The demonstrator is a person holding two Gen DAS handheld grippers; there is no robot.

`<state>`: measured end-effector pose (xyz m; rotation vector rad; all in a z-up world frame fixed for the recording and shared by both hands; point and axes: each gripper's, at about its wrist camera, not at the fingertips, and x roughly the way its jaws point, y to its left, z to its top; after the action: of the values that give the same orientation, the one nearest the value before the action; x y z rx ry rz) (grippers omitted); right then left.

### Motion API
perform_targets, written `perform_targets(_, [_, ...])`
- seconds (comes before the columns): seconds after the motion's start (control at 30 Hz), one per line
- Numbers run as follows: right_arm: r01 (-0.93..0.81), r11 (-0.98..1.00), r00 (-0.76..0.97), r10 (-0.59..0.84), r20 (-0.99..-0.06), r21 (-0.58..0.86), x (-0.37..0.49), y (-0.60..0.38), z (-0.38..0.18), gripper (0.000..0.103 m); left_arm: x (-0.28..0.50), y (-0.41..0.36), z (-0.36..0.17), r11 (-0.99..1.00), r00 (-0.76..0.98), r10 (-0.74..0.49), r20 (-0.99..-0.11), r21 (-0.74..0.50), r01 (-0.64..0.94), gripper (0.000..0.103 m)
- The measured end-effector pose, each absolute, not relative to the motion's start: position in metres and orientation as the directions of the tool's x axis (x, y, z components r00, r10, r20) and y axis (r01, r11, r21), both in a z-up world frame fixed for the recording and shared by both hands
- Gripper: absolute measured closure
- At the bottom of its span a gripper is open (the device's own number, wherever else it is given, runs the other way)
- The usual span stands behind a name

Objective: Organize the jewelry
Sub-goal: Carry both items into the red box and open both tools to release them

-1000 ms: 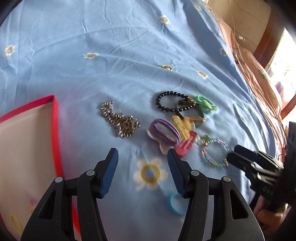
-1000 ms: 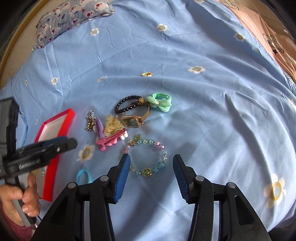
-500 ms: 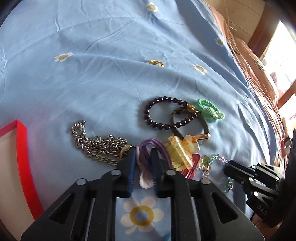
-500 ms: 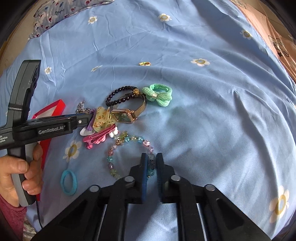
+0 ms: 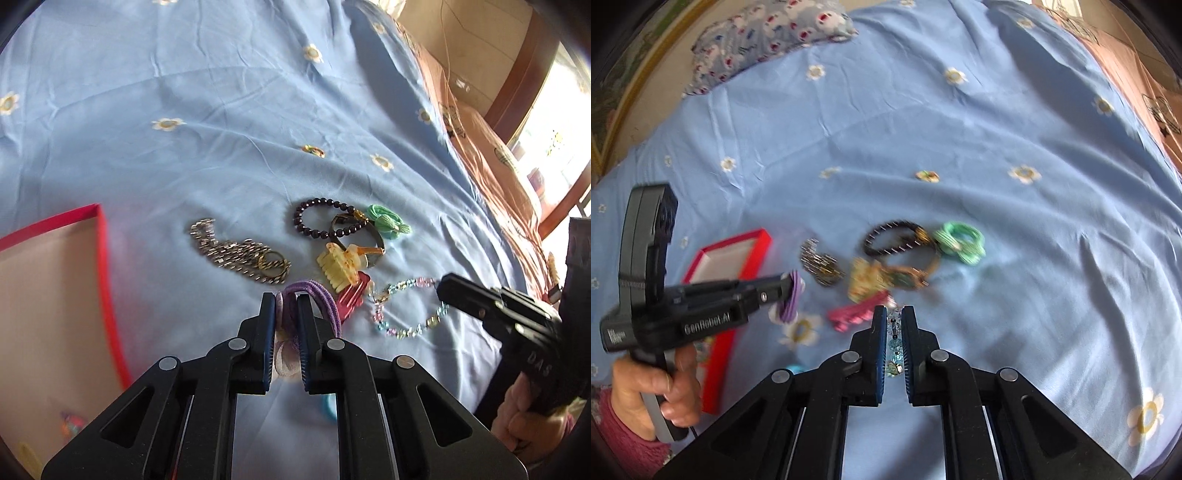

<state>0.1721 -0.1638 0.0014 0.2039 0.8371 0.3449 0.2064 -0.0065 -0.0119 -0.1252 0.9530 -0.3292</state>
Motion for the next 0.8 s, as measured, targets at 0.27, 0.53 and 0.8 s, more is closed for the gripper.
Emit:
perform_targets(0.27, [-0.290, 0.906, 0.622, 0.423, -0.660, 0.307, 0.171, -0.133, 0.020, 0.096, 0.178, 0.032, 0.003, 0.954, 0.588, -0.298, -0.752, -0.258, 0.154, 0.093])
perform_targets(0.53, [-0.381, 0.871, 0.596, 0.489, -0.637, 0.311, 0.173, -0.089, 0.033, 0.096, 0.157, 0.072, 0.009, 0.964, 0.624, -0.246, -0.741, -0.253, 0.079, 0.093])
perform_targets(0.8, [-0.472, 0.819, 0.546, 0.563, -0.620, 0.327, 0.177, -0.038, 0.041, 0.096, 0.142, 0.122, 0.008, 0.969, 0.646, -0.176, -0.742, -0.247, -0.020, 0.093])
